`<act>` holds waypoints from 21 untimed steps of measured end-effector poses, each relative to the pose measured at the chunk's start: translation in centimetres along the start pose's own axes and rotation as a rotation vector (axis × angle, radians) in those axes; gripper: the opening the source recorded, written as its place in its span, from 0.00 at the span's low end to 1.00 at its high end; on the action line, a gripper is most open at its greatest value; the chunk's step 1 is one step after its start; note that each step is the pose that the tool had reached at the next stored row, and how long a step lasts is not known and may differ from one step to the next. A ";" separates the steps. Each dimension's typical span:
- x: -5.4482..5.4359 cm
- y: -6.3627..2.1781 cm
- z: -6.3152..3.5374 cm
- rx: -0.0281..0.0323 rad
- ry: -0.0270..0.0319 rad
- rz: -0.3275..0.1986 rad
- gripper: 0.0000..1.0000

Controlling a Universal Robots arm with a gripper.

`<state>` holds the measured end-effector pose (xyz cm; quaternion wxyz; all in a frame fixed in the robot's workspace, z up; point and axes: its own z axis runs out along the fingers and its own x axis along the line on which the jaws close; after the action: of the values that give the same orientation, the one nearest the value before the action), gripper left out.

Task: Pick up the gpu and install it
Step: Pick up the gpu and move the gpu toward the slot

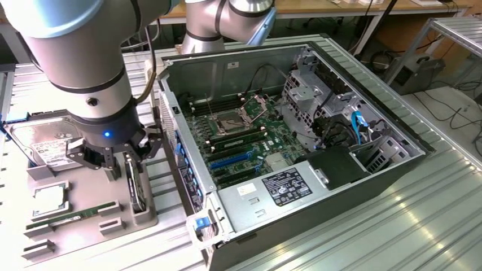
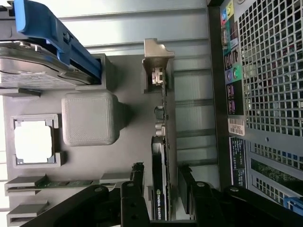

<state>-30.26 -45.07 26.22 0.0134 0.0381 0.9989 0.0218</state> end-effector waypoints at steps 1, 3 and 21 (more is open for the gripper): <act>0.0 0.00 0.14 -0.0005 0.0000 0.000 0.42; 0.0 -0.02 0.40 -0.0019 0.0001 0.001 0.42; 0.4 0.61 2.02 -0.0064 -0.0134 0.016 0.42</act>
<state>-30.56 -44.35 24.23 0.0201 0.0462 0.9984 0.0249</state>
